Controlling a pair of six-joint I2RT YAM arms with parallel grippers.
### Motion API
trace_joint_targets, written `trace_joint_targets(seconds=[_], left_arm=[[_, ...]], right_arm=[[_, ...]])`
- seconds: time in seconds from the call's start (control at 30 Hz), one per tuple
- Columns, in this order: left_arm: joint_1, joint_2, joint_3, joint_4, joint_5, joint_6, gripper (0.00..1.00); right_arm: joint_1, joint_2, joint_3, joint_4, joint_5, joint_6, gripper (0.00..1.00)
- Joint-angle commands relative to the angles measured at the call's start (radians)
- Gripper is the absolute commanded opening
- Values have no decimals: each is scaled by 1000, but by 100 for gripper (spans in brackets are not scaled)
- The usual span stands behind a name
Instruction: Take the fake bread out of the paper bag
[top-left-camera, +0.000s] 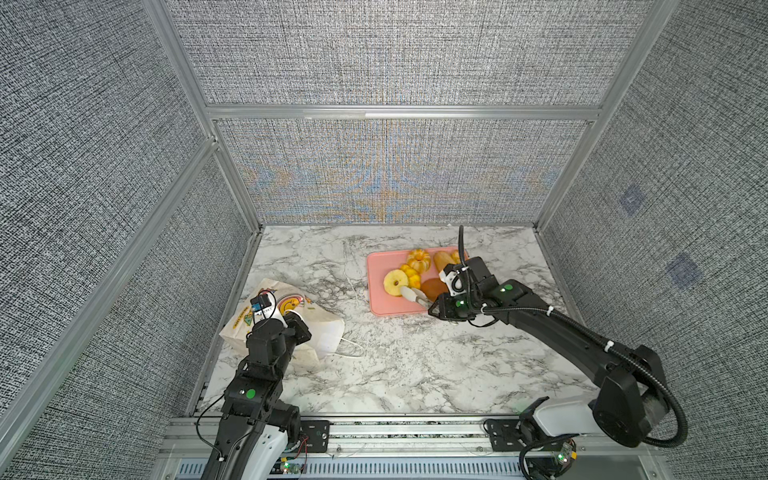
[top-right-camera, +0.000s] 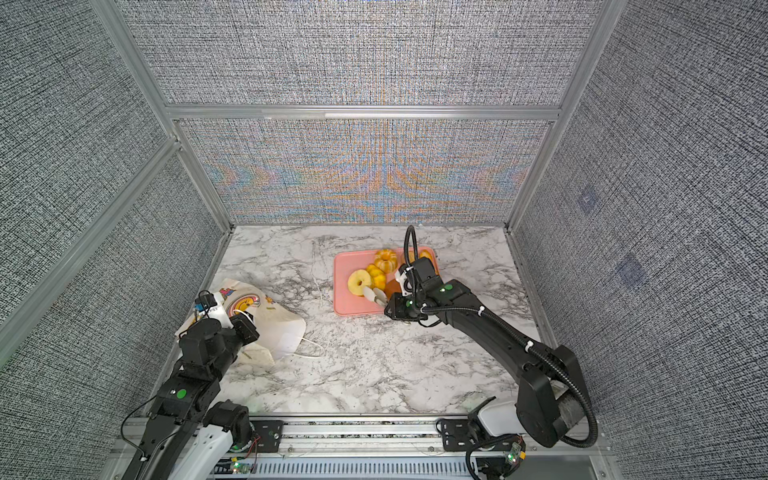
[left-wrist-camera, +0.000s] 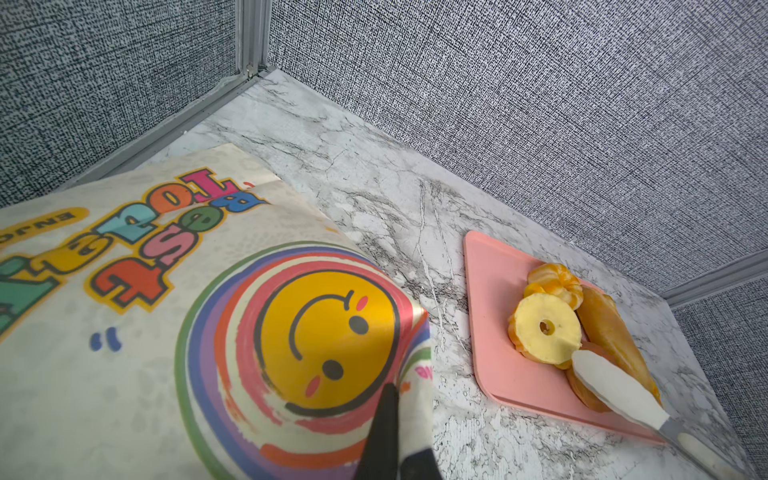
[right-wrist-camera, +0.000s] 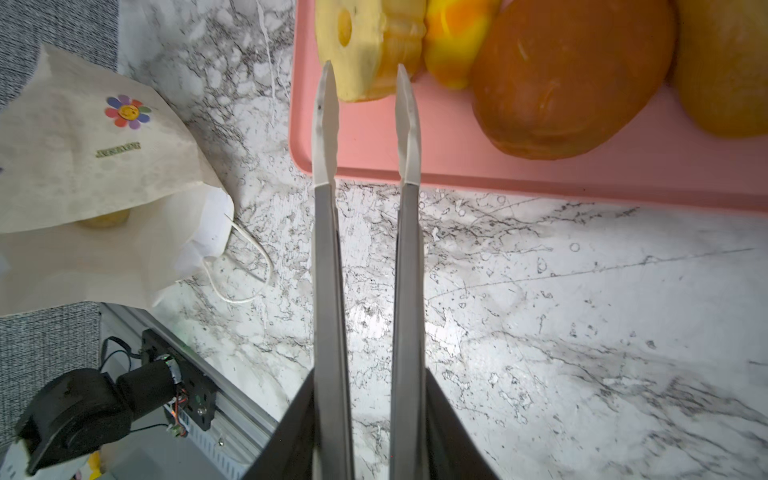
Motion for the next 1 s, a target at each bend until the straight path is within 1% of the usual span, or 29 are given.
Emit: trace_joint_targets(seconds=[0.0, 0.13, 0.3, 0.53, 0.7, 0.97], left_arm=[[1, 2, 8, -21, 10, 4, 0], [0, 7, 10, -16, 12, 4, 0], [2, 15, 17, -12, 10, 13, 0], [1, 15, 20, -14, 7, 27, 0], [1, 17, 13, -7, 10, 27, 0], [2, 26, 11, 4, 15, 30, 0]], right_arm=[[-36, -3, 15, 50, -69, 15, 34], [-58, 26, 49, 38, -63, 20, 33], [-60, 82, 116, 7, -50, -2, 31], [-60, 142, 197, -75, 10, -49, 29], [-60, 165, 233, -112, 30, -73, 29], [-60, 179, 264, -122, 29, -89, 29]])
